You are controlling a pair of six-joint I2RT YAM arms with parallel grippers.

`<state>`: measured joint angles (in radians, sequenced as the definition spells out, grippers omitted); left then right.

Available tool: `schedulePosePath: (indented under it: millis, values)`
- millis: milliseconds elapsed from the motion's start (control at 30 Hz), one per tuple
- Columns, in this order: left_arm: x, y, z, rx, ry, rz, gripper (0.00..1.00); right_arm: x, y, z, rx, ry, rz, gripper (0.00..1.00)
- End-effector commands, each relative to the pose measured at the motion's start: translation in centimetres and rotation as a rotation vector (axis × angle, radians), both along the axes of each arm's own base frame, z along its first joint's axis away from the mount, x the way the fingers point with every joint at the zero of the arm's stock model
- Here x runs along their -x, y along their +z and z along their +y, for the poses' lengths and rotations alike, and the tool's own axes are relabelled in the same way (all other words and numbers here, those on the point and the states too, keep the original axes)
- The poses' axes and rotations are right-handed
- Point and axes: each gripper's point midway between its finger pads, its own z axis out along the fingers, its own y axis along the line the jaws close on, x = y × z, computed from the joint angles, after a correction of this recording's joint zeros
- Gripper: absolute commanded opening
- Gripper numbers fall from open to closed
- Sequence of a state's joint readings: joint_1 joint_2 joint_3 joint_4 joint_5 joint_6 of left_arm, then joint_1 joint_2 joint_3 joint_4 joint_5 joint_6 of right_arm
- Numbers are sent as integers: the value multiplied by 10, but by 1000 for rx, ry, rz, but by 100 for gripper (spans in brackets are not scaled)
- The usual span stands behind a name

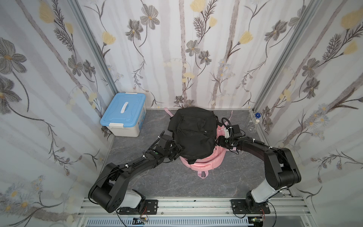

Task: Zip up the backpack
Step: Zip the zipper on the backpack.

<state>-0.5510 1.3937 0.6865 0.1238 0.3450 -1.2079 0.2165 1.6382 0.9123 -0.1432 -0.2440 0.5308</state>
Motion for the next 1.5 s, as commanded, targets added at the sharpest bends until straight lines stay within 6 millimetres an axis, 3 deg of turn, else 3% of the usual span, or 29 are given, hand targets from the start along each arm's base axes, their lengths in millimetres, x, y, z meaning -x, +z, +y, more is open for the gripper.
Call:
schedulePosePath:
  millis: [0, 67, 333, 567, 700, 933, 1100, 1300, 1467]
  values:
    - [-21, 33, -4, 31, 12, -142, 17, -4, 11, 11, -66, 19, -31, 55]
    - [-26, 34, 0, 25, 26, -149, 0, -3, 17, 9, -58, 19, -46, 56]
    - [-49, 48, 21, 43, 76, -189, 0, 12, 63, 17, -160, 20, -138, 59]
    - [-56, 61, 19, 75, 70, -200, 0, 27, 93, 58, -292, 8, -179, 72]
    - [-56, 61, 19, 80, 64, -197, 0, 27, 93, 80, -367, -23, -145, 75]
    - [-58, 60, 15, 116, 55, -192, 0, 41, 72, 107, -419, -49, -32, 77]
    - [-59, 61, 18, 115, 58, -201, 0, 51, 66, 105, -408, -87, 29, 77]
    - [-62, 63, 23, 124, 69, -204, 0, 71, 76, 86, -356, -136, 58, 78]
    - [-63, 66, 21, 143, 66, -210, 0, 72, 74, 89, -388, -144, 54, 78]
